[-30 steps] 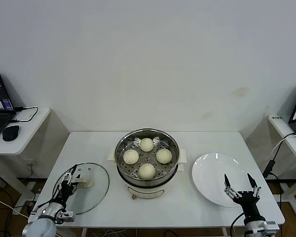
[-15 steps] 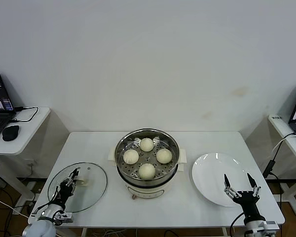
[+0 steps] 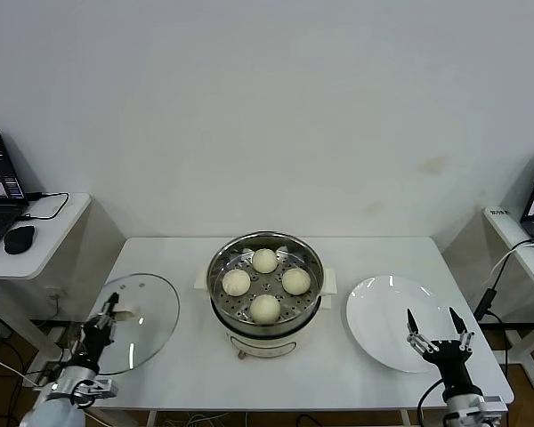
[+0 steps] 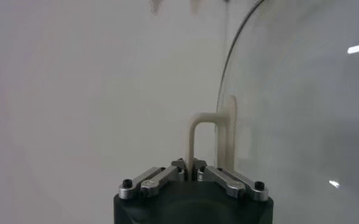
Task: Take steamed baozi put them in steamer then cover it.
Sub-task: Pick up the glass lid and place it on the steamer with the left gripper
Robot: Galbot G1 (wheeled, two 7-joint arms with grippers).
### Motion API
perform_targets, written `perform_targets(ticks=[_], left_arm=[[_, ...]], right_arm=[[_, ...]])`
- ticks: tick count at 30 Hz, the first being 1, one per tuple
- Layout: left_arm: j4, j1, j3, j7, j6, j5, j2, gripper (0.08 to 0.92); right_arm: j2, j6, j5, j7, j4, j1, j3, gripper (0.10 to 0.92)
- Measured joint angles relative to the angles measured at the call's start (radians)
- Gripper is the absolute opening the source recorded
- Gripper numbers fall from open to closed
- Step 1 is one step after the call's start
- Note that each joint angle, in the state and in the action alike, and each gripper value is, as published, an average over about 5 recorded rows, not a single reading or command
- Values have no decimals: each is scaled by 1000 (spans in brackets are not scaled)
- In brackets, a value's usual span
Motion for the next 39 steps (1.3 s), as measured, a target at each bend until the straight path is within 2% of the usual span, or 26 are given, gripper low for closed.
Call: perform_targets(ticks=[12,18,23,30,39], left_arm=[[-334,50,-13,147,240,-117,144,140],[-445,2,74,214,351,-144,238,140],[-489,-93,202,274,441,-145,278,140],[-516,-240,392,375,549,-102,262,140],[-486,-410,599,486,652,-11,162,140]], right_arm=[[3,8,-23,6,11,-20,-22,823],[15,13,-63,20,13,-21,-37,823],[28,17,-109,35,9,-16,-50,823],[54,13,-188,61,9,-5,-69,823],[85,14,-271,86,-1,0,-87,823]])
